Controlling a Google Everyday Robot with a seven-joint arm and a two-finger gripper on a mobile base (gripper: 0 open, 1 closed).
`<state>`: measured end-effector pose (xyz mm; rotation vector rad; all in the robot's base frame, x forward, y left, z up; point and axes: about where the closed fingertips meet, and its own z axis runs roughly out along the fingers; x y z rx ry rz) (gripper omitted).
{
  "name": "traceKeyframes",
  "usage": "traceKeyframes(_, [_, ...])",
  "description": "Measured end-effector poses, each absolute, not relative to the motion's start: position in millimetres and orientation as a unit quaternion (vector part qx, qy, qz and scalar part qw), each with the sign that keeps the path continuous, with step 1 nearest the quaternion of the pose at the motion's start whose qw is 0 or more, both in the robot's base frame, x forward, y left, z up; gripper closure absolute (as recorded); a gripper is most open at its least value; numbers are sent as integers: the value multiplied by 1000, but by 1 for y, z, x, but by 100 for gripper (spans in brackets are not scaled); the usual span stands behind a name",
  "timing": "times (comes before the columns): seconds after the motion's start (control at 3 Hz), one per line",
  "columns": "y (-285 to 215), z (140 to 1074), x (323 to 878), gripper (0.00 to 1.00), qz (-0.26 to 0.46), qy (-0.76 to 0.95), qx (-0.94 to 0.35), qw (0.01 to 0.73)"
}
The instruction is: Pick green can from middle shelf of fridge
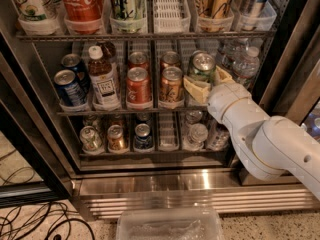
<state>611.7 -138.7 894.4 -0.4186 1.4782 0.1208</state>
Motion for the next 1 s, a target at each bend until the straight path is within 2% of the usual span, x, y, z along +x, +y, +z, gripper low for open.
traceKeyframes(1.0, [-140, 909, 561, 100, 1, 698, -201, 687])
